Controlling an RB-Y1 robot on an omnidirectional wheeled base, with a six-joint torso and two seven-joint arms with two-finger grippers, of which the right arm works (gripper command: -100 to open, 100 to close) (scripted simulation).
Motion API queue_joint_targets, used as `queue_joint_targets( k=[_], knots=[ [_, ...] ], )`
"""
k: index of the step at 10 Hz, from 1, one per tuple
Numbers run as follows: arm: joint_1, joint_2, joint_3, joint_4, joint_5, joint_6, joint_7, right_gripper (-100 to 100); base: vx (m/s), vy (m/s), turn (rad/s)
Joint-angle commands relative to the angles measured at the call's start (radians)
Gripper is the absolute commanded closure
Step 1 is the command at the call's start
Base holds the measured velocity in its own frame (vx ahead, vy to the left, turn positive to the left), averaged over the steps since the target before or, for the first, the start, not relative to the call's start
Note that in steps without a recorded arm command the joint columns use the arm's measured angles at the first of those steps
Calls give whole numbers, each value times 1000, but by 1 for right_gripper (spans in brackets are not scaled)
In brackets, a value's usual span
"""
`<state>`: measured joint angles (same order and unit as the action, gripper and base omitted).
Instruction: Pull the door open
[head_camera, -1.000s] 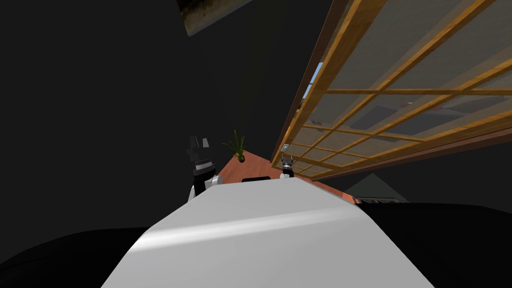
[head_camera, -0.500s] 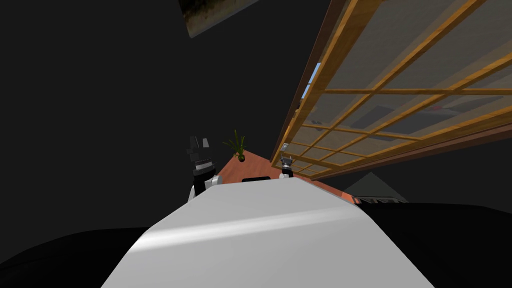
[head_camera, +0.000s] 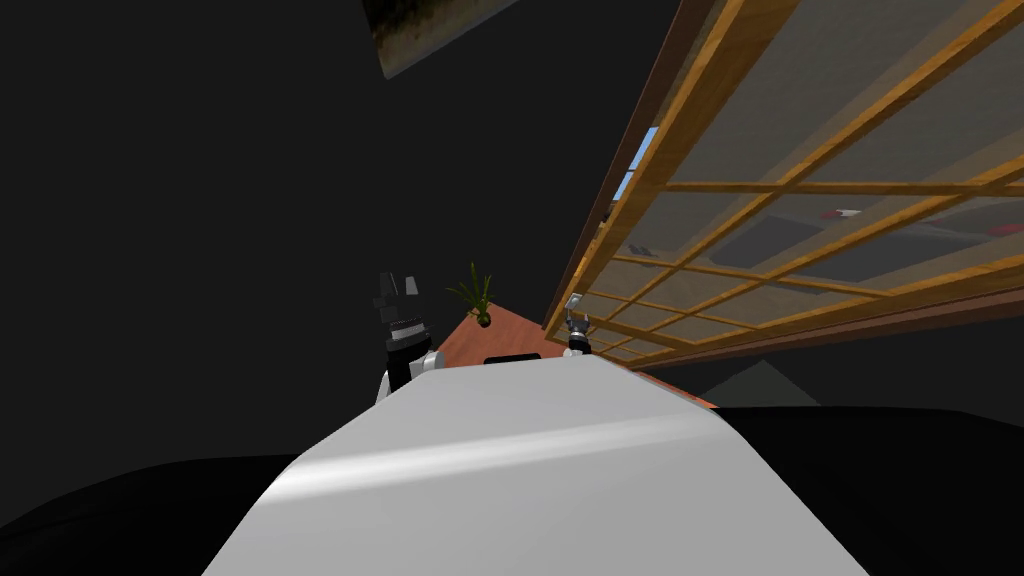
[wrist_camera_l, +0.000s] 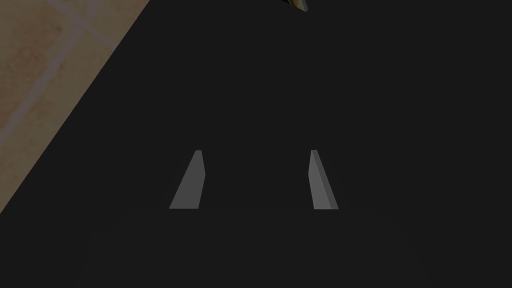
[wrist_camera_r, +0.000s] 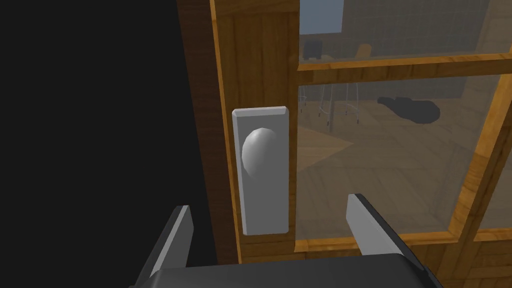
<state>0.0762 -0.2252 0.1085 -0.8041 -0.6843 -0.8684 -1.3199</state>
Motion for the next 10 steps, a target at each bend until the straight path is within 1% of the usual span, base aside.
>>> queue_joint_targets(
  k=[1, 2, 3, 4, 5, 6, 7, 10],
  knots=[
    [8, -26, -4, 17, -5, -12, -34, -100, 215, -4, 97],
    [14, -43, -7, 24, -8, -17, -53, -100, 209, 2, 91],
    [17, -51, -9, 28, -10, -20, -62, -100, 159, -9, 53],
    [25, -72, -12, 37, -15, -26, -87, -100, 188, -17, 95],
    [29, -82, -14, 41, -17, -29, -98, -100, 179, -47, 66],
    [20, -72, -10, 52, -13, -35, -92, -100, 70, -27, 13],
    [20, -72, -10, 52, -13, -35, -92, 100, -9, 4, -8],
    [20, -72, -10, 52, -13, -35, -92, 100, -21, 5, -1]
  ],
)
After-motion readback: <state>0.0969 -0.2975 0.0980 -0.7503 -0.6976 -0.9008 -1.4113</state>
